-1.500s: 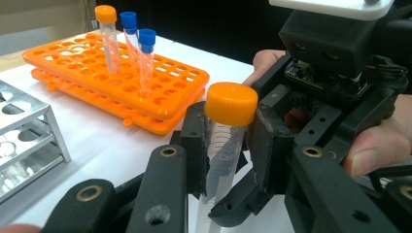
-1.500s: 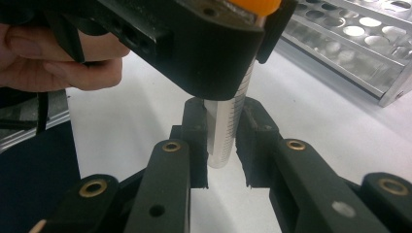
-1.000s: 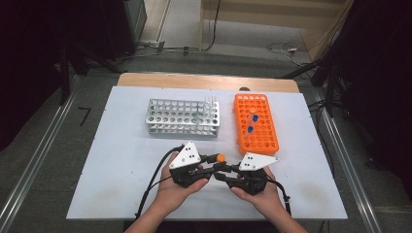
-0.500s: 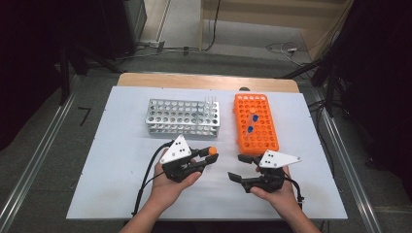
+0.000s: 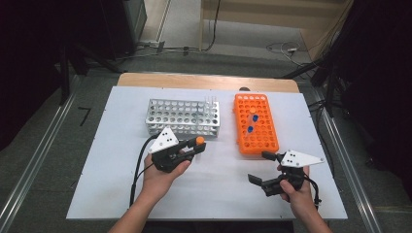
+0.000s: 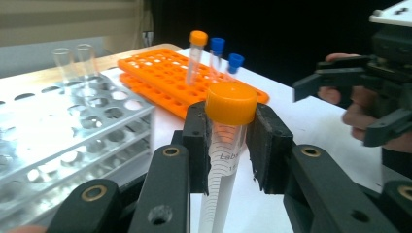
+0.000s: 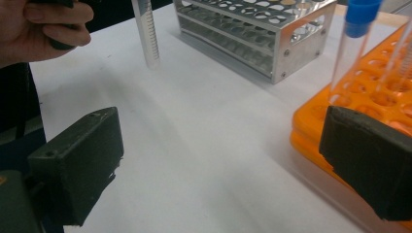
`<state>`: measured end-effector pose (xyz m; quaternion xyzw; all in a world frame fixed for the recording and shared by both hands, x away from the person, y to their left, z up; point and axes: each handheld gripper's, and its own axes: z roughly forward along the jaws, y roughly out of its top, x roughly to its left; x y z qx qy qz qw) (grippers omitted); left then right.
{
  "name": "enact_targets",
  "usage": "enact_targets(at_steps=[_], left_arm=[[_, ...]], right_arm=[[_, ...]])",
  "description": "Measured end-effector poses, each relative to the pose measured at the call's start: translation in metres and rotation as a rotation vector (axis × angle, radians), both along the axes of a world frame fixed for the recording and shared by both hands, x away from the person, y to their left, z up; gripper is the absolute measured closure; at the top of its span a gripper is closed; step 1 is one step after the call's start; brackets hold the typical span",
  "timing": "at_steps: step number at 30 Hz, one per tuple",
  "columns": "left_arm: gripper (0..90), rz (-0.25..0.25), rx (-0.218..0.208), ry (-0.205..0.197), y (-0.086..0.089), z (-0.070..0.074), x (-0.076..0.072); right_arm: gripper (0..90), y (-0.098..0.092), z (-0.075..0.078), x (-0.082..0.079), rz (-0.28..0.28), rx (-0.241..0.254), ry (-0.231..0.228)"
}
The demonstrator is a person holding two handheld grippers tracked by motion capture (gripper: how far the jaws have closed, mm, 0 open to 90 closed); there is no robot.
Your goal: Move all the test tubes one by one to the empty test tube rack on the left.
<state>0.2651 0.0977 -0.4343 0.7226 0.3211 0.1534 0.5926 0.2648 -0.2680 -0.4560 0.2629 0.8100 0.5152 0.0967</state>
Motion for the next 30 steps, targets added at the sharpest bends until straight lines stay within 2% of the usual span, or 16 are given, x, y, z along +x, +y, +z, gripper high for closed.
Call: enact_targets(at_steps=[11, 15, 22, 27, 30], left_arm=[[71.4, 0.033, -0.003, -0.014, 0.007, 0.012, 0.02], [71.3, 0.047, -0.007, -0.021, 0.009, 0.018, 0.029], [71.3, 0.073, -0.009, -0.029, 0.012, 0.026, 0.046], [71.3, 0.091, -0.025, -0.031, 0.012, 0.029, 0.059], [71.3, 0.099, -0.02, -0.032, 0.012, 0.031, 0.066]], right_arm=[[0.0, -0.028, -0.001, 0.0, -0.066, -0.001, 0.001], [0.0, -0.032, -0.002, 0.002, -0.079, 0.003, 0.012], [0.0, -0.037, -0.001, 0.002, -0.098, 0.006, 0.005], [0.0, -0.046, -0.005, 0.0, -0.113, -0.004, 0.013], [0.0, -0.051, -0.006, -0.002, -0.118, 0.0, 0.018]])
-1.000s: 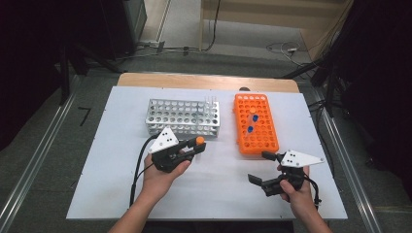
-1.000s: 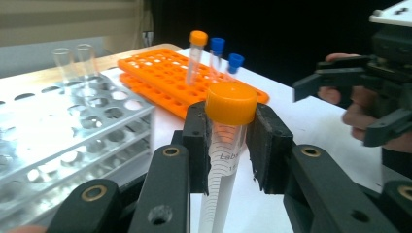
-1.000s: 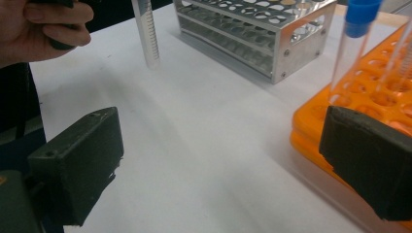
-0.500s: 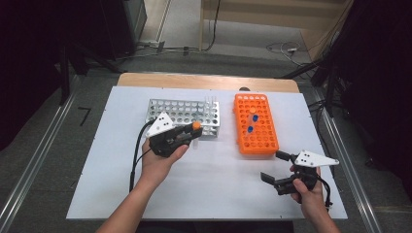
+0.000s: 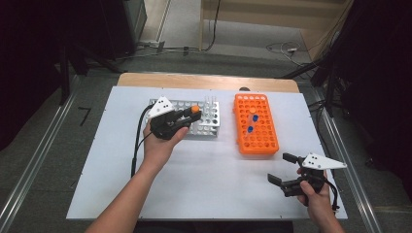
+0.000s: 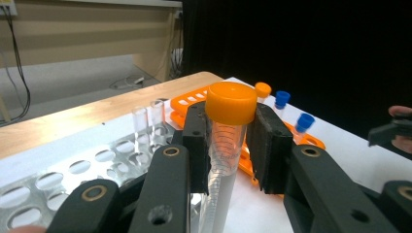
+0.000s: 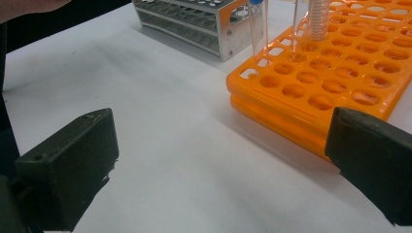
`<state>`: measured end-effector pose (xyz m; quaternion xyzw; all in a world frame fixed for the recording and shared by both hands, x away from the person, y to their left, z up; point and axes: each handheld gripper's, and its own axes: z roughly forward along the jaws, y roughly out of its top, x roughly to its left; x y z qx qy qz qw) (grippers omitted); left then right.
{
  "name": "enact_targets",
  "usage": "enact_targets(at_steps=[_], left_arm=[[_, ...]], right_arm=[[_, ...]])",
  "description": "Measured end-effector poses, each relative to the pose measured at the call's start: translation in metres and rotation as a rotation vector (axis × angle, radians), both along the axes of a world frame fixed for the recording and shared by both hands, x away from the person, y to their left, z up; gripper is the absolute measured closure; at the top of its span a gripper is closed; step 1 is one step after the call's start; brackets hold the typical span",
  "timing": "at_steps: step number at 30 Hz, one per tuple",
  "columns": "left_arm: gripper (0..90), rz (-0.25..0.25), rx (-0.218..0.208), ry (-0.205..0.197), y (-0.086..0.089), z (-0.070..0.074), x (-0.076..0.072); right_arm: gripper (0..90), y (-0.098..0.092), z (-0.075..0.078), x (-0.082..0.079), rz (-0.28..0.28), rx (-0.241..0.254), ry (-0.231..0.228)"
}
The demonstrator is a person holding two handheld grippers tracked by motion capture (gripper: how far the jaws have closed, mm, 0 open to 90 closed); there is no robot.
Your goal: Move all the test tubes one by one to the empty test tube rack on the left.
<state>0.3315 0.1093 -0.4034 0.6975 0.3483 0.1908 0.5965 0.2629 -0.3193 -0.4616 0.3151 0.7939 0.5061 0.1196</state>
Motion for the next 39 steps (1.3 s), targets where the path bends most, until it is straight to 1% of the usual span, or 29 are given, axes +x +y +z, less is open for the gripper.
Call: enact_targets(at_steps=[4, 5, 8, 9, 13, 17, 20, 22, 24, 30, 33, 35, 39], left_arm=[[71.3, 0.015, -0.003, 0.005, 0.0, 0.001, 0.01], [71.3, 0.02, -0.008, 0.003, 0.001, 0.0, 0.012], [71.3, 0.031, -0.008, 0.01, 0.001, 0.0, 0.019], [71.3, 0.035, -0.002, 0.01, 0.001, 0.001, 0.022], [71.3, 0.045, -0.005, 0.009, 0.001, 0.002, 0.029], [71.4, 0.061, -0.021, 0.016, 0.001, 0.003, 0.038], [71.3, 0.07, -0.022, 0.017, 0.001, 0.003, 0.046], [71.4, 0.076, -0.021, 0.024, 0.001, 0.004, 0.052], [71.3, 0.082, -0.012, 0.024, 0.001, 0.006, 0.058], [71.3, 0.092, -0.024, 0.018, -0.001, 0.012, 0.07], [71.3, 0.1, -0.021, 0.022, -0.003, 0.011, 0.077], [71.3, 0.107, -0.026, 0.028, -0.004, 0.01, 0.082], [71.4, 0.121, -0.029, 0.038, -0.006, 0.006, 0.091]], right_arm=[[0.0, -0.004, 0.0, 0.001, -0.013, 0.012, 0.006], [0.0, -0.005, 0.0, 0.001, -0.014, 0.01, 0.005], [0.0, -0.006, -0.001, 0.002, -0.016, 0.01, 0.007], [0.0, -0.006, -0.001, 0.002, -0.016, 0.011, 0.008], [0.0, -0.005, -0.001, 0.002, -0.017, 0.013, 0.01], [0.0, -0.006, -0.001, 0.003, -0.015, 0.012, 0.01], [0.0, -0.007, -0.002, 0.003, -0.02, 0.013, 0.013], [0.0, -0.009, -0.002, 0.004, -0.024, 0.019, 0.012], [0.0, -0.01, -0.002, 0.004, -0.028, 0.02, 0.011], [0.0, -0.009, -0.002, 0.004, -0.026, 0.016, 0.016], [0.0, -0.01, -0.002, 0.005, -0.026, 0.014, 0.012], [0.0, -0.011, -0.002, 0.005, -0.031, 0.013, 0.011], [0.0, -0.015, -0.002, 0.006, -0.041, 0.023, 0.011]])
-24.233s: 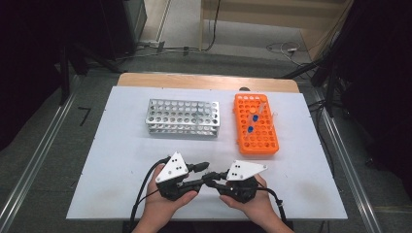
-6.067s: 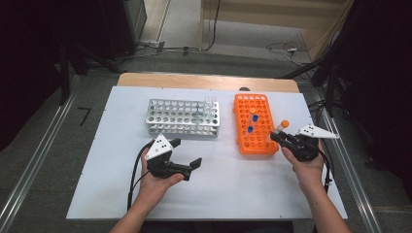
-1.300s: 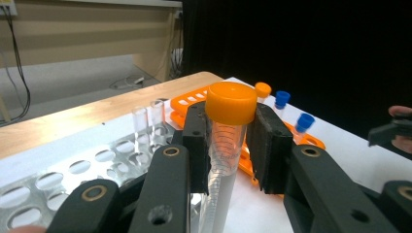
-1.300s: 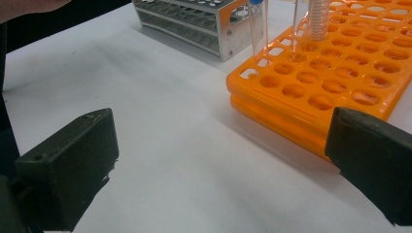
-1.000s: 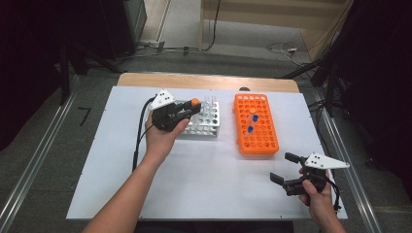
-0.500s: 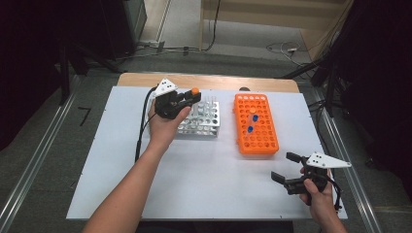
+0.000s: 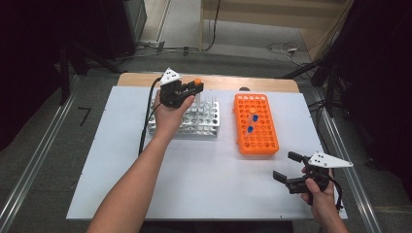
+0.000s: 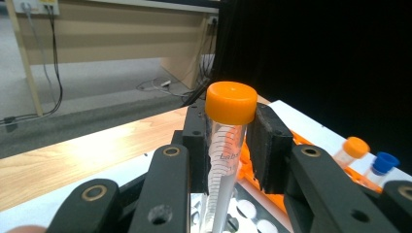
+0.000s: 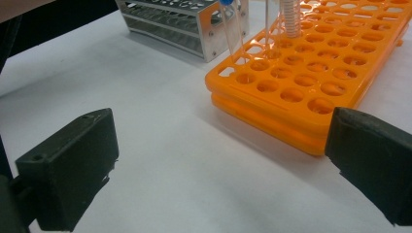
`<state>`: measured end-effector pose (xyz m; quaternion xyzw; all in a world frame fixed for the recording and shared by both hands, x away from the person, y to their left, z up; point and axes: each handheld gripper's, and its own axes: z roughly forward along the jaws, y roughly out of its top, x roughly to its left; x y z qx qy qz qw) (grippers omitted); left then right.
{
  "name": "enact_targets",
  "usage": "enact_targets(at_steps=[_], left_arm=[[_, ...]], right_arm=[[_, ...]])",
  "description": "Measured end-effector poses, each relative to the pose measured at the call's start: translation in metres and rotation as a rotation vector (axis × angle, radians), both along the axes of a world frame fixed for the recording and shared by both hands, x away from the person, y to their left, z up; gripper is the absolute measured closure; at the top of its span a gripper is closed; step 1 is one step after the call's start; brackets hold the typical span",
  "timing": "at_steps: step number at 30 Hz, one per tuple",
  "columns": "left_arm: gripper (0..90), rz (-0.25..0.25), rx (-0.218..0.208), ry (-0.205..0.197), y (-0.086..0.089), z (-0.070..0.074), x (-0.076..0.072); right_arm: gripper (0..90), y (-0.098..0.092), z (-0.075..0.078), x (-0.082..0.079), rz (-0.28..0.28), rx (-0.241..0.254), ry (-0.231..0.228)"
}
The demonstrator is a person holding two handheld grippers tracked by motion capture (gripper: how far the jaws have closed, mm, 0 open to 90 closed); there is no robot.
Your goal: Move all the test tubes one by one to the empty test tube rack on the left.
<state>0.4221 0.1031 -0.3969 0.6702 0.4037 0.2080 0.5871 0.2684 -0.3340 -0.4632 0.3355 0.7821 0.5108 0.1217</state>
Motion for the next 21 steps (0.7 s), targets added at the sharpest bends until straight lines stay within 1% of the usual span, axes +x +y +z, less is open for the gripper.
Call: enact_targets(at_steps=[8, 11, 14, 17, 19, 21], left_arm=[[71.3, 0.031, 0.01, 0.009, -0.005, -0.008, 0.014], [71.4, 0.042, 0.004, 0.008, -0.006, -0.01, 0.017], [71.4, 0.045, 0.01, 0.004, -0.008, -0.011, 0.021], [71.4, 0.048, 0.004, 0.003, -0.009, -0.013, 0.023], [71.3, 0.048, 0.0, 0.01, -0.009, -0.015, 0.025], [71.3, 0.044, 0.01, 0.014, -0.01, -0.017, 0.026]], right_arm=[[0.0, -0.003, -0.001, 0.001, -0.004, 0.005, 0.002], [0.0, -0.004, -0.001, 0.001, -0.005, 0.005, 0.002], [0.0, -0.005, -0.001, 0.001, -0.004, 0.005, 0.001], [0.0, -0.005, -0.002, 0.002, -0.002, 0.003, 0.003], [0.0, -0.005, -0.003, 0.002, -0.004, 0.001, 0.005], [0.0, -0.004, -0.003, 0.002, -0.004, 0.0, 0.007]])
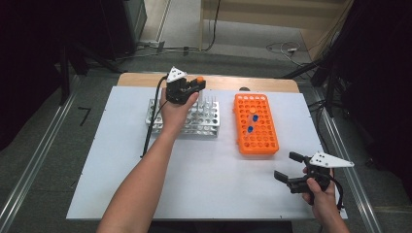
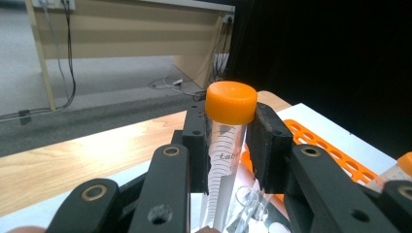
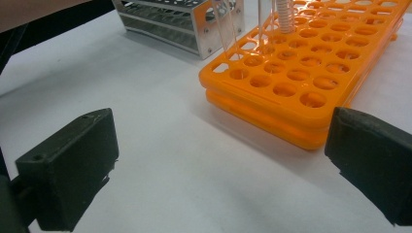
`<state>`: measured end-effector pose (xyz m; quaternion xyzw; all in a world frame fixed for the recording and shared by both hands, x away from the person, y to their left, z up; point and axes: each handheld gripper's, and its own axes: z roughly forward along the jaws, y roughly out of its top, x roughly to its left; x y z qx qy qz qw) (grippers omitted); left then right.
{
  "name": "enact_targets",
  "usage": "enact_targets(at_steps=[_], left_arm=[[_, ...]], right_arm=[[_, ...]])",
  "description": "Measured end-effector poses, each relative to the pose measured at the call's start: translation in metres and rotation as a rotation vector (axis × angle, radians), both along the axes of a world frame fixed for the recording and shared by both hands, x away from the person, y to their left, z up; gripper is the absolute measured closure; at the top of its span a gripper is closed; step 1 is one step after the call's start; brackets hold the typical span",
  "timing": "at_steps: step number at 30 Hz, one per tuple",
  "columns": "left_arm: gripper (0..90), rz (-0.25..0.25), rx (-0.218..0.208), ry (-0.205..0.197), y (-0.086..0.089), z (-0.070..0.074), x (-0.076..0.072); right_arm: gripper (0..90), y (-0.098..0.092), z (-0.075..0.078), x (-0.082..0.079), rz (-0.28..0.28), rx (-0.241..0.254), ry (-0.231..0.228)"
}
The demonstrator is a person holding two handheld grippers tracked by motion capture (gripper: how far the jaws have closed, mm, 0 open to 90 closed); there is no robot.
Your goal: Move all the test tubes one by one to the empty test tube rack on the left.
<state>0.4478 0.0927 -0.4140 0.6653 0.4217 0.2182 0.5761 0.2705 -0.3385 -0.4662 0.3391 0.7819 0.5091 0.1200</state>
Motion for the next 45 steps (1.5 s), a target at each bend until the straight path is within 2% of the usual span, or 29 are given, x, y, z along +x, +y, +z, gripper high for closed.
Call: enact_targets(at_steps=[3, 8, 13, 18, 21, 23, 25, 29, 32, 34, 37, 40, 42, 44, 45], left_arm=[[71.3, -0.001, 0.013, -0.012, -0.002, 0.0, -0.001], [71.3, -0.005, 0.021, -0.004, -0.002, 0.001, -0.003], [71.2, -0.008, 0.055, -0.006, -0.002, 0.004, -0.007], [71.2, -0.016, 0.041, 0.001, -0.002, 0.003, -0.009], [71.3, 0.001, 0.06, -0.012, -0.003, 0.003, -0.009], [71.4, 0.001, 0.06, -0.003, -0.003, 0.001, -0.007], [71.3, -0.007, 0.077, 0.013, -0.004, -0.002, -0.007], [71.2, -0.013, 0.137, 0.043, -0.009, -0.006, -0.008], [70.8, 0.0, 0.185, 0.073, -0.012, -0.009, -0.008], [70.1, 0.003, 0.197, 0.089, -0.013, -0.01, -0.008], [67.2, 0.006, 0.186, 0.116, -0.012, -0.013, -0.008], [59.7, 0.001, 0.166, 0.14, -0.01, -0.013, -0.008], [49.4, -0.006, 0.137, 0.153, -0.009, -0.011, -0.009], [38.6, -0.015, 0.096, 0.158, -0.008, -0.008, -0.013], [32.7, -0.024, 0.09, 0.151, -0.008, -0.005, -0.017]], right_arm=[[0.0, 0.0, 0.0, 0.0, 0.0, -0.003, 0.005], [0.0, 0.0, 0.0, -0.001, 0.0, -0.005, 0.006], [0.0, 0.001, -0.001, -0.001, 0.006, -0.01, 0.004], [0.0, 0.001, -0.001, 0.0, 0.006, -0.007, 0.004], [0.0, 0.001, -0.001, 0.0, 0.007, -0.006, 0.005], [0.0, 0.001, -0.001, 0.0, 0.007, -0.007, 0.006], [0.0, 0.001, -0.001, -0.001, 0.006, -0.007, 0.007], [0.0, 0.0, -0.002, 0.0, 0.007, -0.006, 0.012], [0.0, 0.0, -0.004, 0.001, 0.009, -0.01, 0.011], [0.0, 0.001, -0.004, 0.001, 0.008, -0.01, 0.012], [0.0, 0.001, -0.003, 0.001, 0.01, -0.013, 0.01], [0.0, 0.002, -0.003, 0.001, 0.011, -0.013, 0.012], [0.0, 0.002, -0.003, 0.001, 0.016, 0.001, 0.019], [0.0, 0.0, -0.003, 0.003, 0.023, 0.047, 0.03], [0.0, -0.001, -0.002, 0.004, 0.019, 0.061, 0.036]])
